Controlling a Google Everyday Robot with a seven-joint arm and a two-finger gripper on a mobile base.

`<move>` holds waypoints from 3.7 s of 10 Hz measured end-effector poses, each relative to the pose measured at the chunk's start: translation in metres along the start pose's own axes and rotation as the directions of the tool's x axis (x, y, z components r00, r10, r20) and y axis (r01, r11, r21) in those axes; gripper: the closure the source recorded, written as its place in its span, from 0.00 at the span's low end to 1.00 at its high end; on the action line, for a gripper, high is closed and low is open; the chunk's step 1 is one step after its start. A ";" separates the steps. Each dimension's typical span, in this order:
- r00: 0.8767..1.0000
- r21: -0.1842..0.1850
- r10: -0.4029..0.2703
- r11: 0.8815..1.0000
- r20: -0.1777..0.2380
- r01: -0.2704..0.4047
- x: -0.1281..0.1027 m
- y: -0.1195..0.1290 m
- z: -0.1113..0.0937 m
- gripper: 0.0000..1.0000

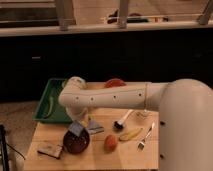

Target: Wipe purple bowl with sponge

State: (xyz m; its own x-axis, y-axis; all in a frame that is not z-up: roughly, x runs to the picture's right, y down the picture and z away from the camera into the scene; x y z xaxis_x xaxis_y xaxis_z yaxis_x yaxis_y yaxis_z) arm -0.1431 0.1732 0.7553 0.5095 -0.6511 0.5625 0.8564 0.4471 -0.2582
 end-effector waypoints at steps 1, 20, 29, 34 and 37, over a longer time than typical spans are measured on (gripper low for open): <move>1.000 -0.007 -0.013 1.000 0.006 0.013 -0.004 -0.002 0.002 0.94; 0.994 -0.069 -0.070 0.995 0.086 0.076 -0.065 0.050 0.000 0.94; 0.976 0.019 -0.209 0.978 0.066 0.208 -0.045 -0.011 0.008 0.94; 0.951 0.021 -0.286 0.958 0.116 0.286 -0.075 -0.014 0.020 0.94; 0.956 0.000 -0.248 0.968 0.158 0.251 -0.099 0.017 0.024 0.94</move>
State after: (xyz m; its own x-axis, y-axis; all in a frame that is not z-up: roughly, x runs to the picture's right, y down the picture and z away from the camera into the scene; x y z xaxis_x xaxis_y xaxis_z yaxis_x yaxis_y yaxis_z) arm -0.1810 0.2600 0.7138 0.2618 -0.6364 0.7256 0.9569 0.2692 -0.1091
